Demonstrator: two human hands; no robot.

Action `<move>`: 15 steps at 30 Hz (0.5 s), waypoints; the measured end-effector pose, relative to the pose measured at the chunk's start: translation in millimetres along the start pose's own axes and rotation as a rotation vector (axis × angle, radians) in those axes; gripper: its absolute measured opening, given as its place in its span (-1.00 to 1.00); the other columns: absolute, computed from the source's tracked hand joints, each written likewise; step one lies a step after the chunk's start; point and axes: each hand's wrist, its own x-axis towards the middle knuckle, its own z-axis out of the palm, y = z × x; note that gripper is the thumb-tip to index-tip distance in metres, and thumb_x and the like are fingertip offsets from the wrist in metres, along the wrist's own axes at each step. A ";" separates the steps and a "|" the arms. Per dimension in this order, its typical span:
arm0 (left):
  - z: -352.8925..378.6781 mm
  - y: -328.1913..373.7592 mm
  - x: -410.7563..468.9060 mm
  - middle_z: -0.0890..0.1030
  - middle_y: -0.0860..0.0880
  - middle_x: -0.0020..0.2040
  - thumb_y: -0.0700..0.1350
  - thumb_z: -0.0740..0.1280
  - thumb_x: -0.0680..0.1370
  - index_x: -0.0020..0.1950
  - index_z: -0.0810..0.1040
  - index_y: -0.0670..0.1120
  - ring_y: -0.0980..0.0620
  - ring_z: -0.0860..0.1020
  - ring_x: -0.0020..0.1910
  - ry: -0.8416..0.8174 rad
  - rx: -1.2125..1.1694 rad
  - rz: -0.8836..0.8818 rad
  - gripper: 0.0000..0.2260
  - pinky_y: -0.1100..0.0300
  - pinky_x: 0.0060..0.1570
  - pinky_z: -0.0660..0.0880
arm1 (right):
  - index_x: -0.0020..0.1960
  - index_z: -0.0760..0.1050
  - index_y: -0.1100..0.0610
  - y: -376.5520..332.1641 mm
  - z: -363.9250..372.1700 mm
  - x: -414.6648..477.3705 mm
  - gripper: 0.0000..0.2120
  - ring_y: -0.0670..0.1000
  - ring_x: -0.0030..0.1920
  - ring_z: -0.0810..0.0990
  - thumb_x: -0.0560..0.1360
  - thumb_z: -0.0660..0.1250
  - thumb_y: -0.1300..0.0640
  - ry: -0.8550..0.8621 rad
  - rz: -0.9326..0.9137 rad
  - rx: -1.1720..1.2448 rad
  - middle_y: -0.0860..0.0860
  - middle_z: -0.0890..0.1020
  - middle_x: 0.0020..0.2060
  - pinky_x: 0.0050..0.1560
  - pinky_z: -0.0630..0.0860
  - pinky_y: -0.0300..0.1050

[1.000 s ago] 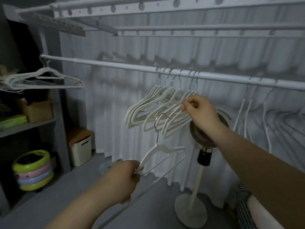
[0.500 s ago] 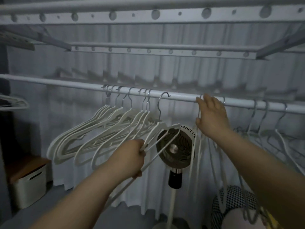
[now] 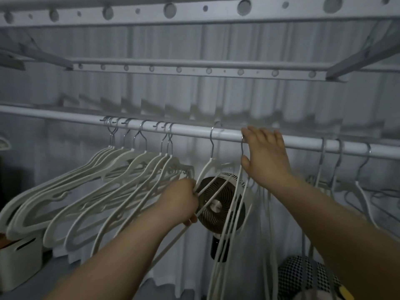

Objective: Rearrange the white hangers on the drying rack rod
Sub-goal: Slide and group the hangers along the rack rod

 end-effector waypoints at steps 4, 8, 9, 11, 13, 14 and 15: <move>7.9 7.4 5.7 0.54 -0.17 -0.27 -0.33 0.03 0.54 -0.28 0.38 -0.11 -0.06 0.58 -0.51 -0.044 -0.015 -0.009 -0.73 0.20 -0.55 0.51 | 0.44 0.12 0.10 1.2 -0.4 -1.5 -0.43 0.05 0.44 0.10 0.48 0.23 0.10 0.020 -0.029 0.005 0.01 0.20 0.45 0.35 -0.26 -0.09; 10.9 13.4 9.5 0.60 -0.33 -0.06 -0.32 0.05 0.55 -0.20 0.42 -0.15 -0.22 0.58 -0.37 -0.055 -0.018 -0.025 -0.77 0.11 -0.43 0.54 | 0.43 0.14 0.10 1.6 -1.4 -2.4 -0.45 0.04 0.44 0.10 0.48 0.23 0.10 0.023 -0.038 0.028 0.01 0.21 0.45 0.37 -0.25 -0.08; 12.2 14.5 10.2 0.60 -0.33 -0.02 -0.33 0.06 0.55 -0.12 0.45 -0.19 -0.24 0.60 -0.31 -0.062 -0.009 -0.030 -0.80 0.05 -0.37 0.56 | 0.43 0.14 0.09 1.6 -1.8 -2.5 -0.45 0.04 0.44 0.09 0.48 0.23 0.10 0.019 -0.036 0.031 0.02 0.21 0.45 0.38 -0.24 -0.07; 14.9 16.6 12.2 0.59 -0.31 0.02 -0.33 0.10 0.53 0.06 0.47 -0.27 -0.26 0.63 -0.13 -0.072 0.032 -0.019 -0.80 -0.08 -0.17 0.60 | 0.42 0.15 0.09 1.0 -2.9 -2.4 -0.45 0.04 0.44 0.10 0.48 0.23 0.10 0.013 -0.031 0.037 0.02 0.21 0.45 0.40 -0.22 -0.05; 17.3 19.1 13.8 0.59 -0.28 0.06 -0.32 0.14 0.51 0.10 0.48 -0.26 -0.23 0.61 -0.03 -0.085 0.091 0.026 -0.79 -0.07 -0.02 0.58 | 0.42 0.15 0.08 -1.0 -4.2 -2.2 -0.45 0.05 0.44 0.10 0.48 0.23 0.10 0.007 -0.019 0.043 0.02 0.21 0.45 0.41 -0.20 -0.03; 17.7 20.1 13.9 0.59 -0.26 0.07 -0.30 0.15 0.51 0.11 0.48 -0.25 -0.22 0.60 0.00 -0.086 0.124 0.052 -0.78 -0.01 0.00 0.57 | 0.42 0.15 0.08 -2.2 -4.8 -2.0 -0.45 0.05 0.45 0.09 0.48 0.23 0.09 0.003 -0.014 0.046 0.02 0.21 0.45 0.42 -0.19 -0.01; 17.4 20.4 13.2 0.60 -0.24 0.08 -0.28 0.17 0.51 0.12 0.49 -0.23 -0.19 0.59 0.01 -0.081 0.163 0.078 -0.78 0.07 -0.02 0.56 | 0.42 0.15 0.08 -3.6 -5.2 -1.9 -0.45 0.06 0.45 0.09 0.48 0.24 0.09 -0.001 -0.009 0.047 0.03 0.20 0.45 0.43 -0.18 0.00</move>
